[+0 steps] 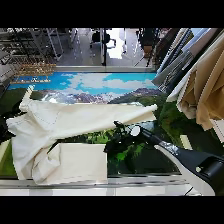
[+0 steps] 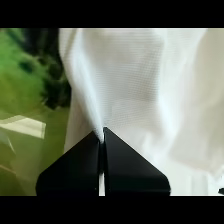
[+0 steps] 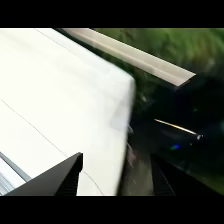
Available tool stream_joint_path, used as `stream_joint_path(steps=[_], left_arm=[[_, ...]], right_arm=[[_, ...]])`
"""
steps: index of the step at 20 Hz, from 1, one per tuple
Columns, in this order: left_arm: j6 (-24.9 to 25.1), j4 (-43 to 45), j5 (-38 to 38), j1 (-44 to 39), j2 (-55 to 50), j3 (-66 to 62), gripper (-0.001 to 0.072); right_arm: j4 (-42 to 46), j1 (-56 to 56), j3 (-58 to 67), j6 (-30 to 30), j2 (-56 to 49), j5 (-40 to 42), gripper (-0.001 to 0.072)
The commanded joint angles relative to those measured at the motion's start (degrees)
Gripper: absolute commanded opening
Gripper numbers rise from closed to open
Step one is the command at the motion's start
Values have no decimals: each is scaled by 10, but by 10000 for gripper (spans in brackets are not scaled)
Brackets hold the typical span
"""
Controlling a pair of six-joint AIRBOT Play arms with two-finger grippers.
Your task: Fold the clothes and pants, and hang the long-sleeved shirts on hangers.
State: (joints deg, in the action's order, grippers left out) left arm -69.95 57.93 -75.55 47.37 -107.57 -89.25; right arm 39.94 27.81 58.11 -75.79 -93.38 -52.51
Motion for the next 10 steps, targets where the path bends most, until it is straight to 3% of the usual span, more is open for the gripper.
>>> stream_joint_path(steps=[1, 3, 4, 6, 8, 10], left_arm=[[11, -36, -17, -12, 0, 1, 17], [16, -84, -37, -9, 1, 1, 16], [23, -110, -47, -5, 2, 1, 16], [30, -150, -55, 4, 14, 1, 16], [30, -143, -50, 13, 35, 1, 15], [33, -105, -53, 17, 58, 1, 16]], right_arm=[[-8, 30, 62, 24, -61, -22, 424], [10, 48, 90, 24, -81, -59, 89], [53, 48, 97, 13, -74, -82, 14], [231, 33, 103, -80, -25, -118, 13], [479, -2, 103, -193, 63, -186, 12], [611, -69, 103, -210, 139, -239, 12]])
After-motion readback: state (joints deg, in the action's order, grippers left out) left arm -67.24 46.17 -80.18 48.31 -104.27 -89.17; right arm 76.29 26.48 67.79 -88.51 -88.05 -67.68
